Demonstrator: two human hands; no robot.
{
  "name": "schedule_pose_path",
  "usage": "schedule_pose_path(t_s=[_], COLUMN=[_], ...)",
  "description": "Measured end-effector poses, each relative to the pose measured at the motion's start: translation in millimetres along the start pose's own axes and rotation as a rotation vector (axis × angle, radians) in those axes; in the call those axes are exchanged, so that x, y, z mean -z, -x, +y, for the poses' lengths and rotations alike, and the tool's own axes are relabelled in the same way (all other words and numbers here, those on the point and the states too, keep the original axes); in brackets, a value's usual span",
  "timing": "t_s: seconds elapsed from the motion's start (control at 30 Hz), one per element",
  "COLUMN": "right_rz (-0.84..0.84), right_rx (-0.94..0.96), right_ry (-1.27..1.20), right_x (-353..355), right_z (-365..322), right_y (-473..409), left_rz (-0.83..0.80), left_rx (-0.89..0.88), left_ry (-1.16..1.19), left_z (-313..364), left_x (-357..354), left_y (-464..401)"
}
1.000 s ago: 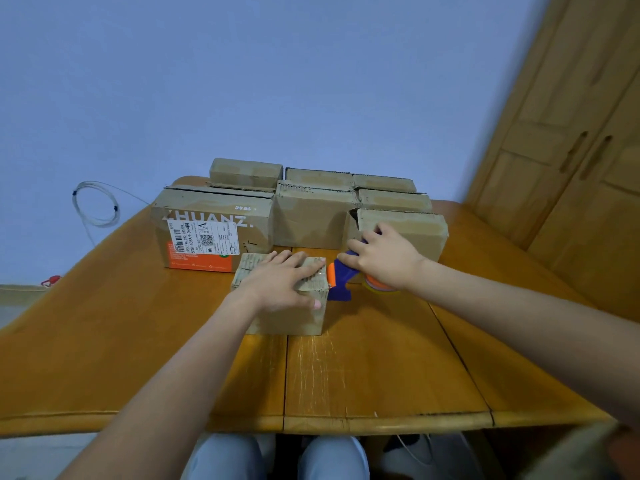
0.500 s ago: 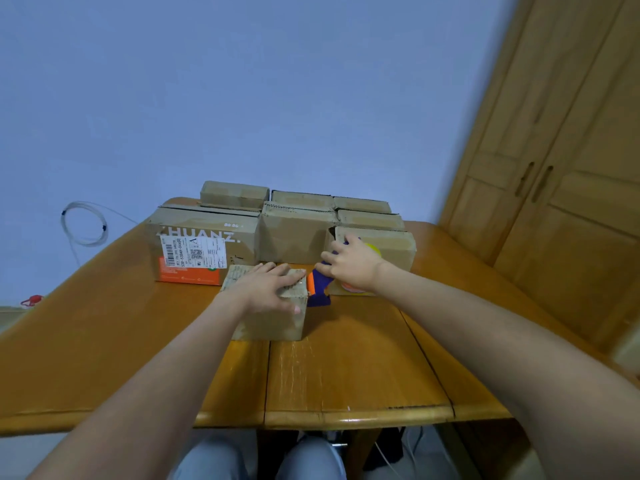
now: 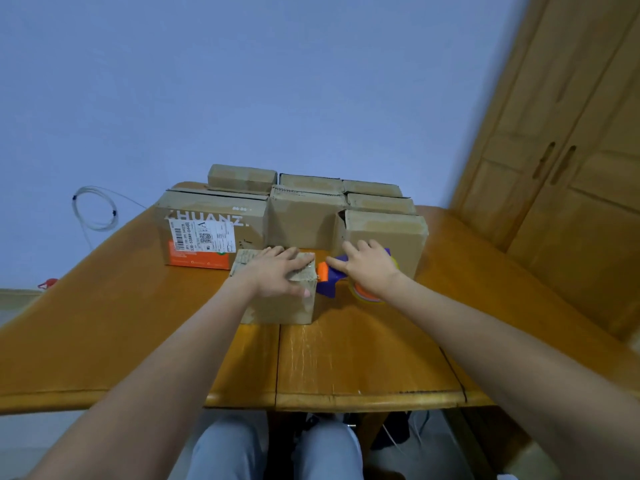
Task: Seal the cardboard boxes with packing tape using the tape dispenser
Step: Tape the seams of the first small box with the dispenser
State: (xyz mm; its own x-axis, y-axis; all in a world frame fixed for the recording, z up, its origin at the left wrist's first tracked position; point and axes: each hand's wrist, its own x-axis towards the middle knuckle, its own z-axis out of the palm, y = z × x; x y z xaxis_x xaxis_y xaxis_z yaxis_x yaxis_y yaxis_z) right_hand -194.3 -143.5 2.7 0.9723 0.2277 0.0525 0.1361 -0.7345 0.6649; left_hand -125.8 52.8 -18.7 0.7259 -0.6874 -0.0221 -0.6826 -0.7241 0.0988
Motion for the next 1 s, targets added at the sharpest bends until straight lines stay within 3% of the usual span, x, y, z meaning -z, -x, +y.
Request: schedule_pose_path(t_s=[0.17, 0.4, 0.73, 1.0], right_rz=[-0.002, 0.023, 0.03, 0.218], right_rx=[0.071, -0.019, -0.04, 0.034], right_ry=[-0.104, -0.362, -0.442, -0.564], right_x=[-26, -51, -50, -53], right_z=[0, -6, -6, -10], right_y=[9, 10, 10, 17], left_rz=[0.014, 0.027, 0.034, 0.01], left_rx=[0.006, -0.004, -0.017, -0.008], left_ry=[-0.002, -0.002, -0.009, 0.002], left_z=[-4, -6, -9, -7], left_x=[-3, -5, -7, -4], left_y=[-3, -5, -6, -2])
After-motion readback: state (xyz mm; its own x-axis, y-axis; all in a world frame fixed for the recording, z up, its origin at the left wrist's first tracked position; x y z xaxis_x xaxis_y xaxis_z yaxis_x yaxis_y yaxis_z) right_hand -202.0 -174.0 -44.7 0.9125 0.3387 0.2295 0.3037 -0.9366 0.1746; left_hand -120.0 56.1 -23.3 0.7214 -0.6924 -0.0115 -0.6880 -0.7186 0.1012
